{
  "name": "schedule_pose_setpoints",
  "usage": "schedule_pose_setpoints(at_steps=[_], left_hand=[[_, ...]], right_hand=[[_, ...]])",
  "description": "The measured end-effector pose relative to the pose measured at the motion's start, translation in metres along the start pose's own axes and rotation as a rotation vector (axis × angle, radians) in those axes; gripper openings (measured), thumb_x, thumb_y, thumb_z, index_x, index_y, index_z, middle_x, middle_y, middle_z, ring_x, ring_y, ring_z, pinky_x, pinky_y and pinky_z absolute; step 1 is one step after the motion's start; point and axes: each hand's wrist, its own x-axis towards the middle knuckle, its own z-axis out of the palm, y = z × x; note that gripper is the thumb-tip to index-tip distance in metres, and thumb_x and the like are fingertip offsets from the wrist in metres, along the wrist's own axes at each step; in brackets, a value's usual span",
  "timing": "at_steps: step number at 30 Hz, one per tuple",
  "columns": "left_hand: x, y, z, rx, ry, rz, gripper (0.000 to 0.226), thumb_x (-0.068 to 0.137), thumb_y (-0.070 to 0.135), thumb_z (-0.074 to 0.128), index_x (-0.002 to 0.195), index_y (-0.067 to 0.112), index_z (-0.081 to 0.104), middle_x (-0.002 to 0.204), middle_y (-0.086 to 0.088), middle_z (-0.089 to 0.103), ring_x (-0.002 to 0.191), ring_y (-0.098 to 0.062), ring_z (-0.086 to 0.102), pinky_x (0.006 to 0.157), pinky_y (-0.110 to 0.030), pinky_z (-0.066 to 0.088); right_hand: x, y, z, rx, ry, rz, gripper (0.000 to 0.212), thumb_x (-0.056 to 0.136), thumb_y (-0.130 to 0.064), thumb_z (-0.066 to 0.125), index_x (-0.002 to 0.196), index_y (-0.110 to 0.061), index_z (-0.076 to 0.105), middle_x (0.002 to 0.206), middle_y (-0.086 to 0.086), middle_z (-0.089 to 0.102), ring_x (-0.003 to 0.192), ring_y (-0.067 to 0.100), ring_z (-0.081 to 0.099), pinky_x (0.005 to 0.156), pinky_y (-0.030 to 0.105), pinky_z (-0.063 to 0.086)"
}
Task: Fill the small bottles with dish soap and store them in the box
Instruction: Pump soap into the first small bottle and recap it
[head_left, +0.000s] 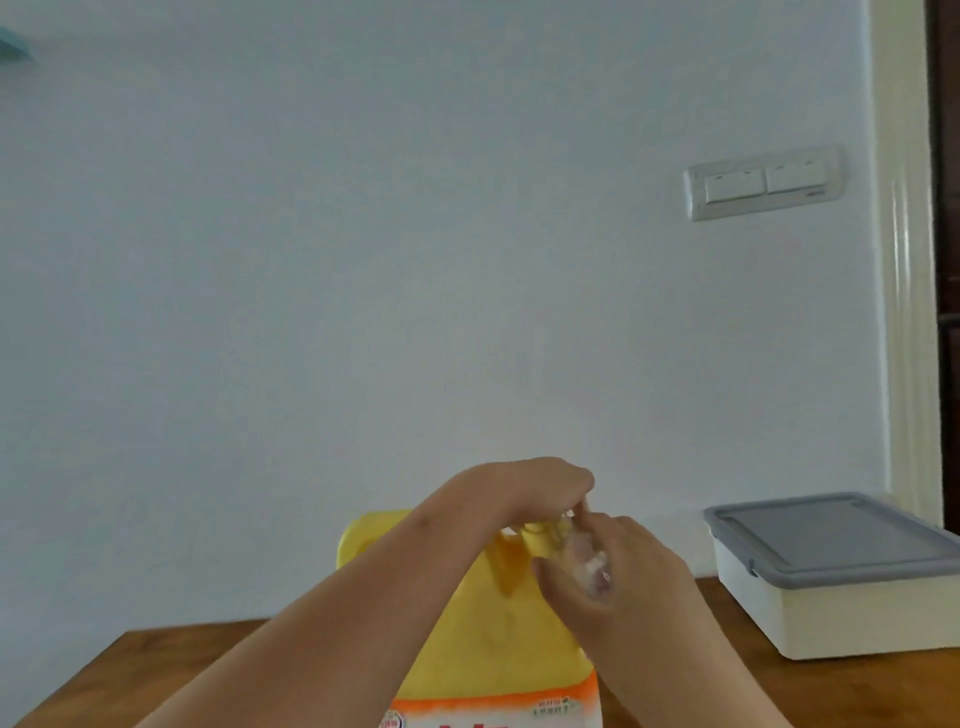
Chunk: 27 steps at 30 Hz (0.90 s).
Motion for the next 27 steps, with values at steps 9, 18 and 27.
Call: schedule_pose_setpoints(at_steps=[9,18,27], left_hand=[[0.003,0.003,-0.023,-0.225,-0.142,-0.030,0.056,0.100,0.052,0.032,0.123,0.013,0.066,0.127,-0.012,0.063,0.099,-0.025,0.060,0.100,-0.044,0.047],[0.001,-0.001,-0.005,-0.155,-0.019,0.019,0.046,0.098,0.037,0.033,0.115,0.014,0.069,0.098,0.005,0.067,0.097,-0.021,0.063,0.085,-0.036,0.050],[-0.002,0.017,-0.023,-0.101,-0.162,0.005,0.057,0.099,0.056,0.032,0.120,0.017,0.068,0.089,0.002,0.071,0.084,-0.023,0.064,0.077,-0.034,0.049]], right_hand=[[0.003,-0.001,-0.005,0.111,0.101,-0.074,0.046,0.084,-0.047,0.060,0.127,-0.048,0.045,0.122,-0.025,0.053,0.092,-0.015,0.050,0.074,-0.009,0.029],[0.001,-0.002,-0.007,0.030,0.055,-0.066,0.038,0.085,-0.048,0.058,0.121,-0.035,0.053,0.089,-0.025,0.051,0.075,-0.010,0.047,0.064,-0.001,0.036],[0.000,-0.004,-0.017,0.115,0.086,-0.120,0.018,0.085,-0.044,0.061,0.100,-0.047,0.051,0.079,-0.035,0.047,0.077,-0.033,0.044,0.070,-0.008,0.032]])
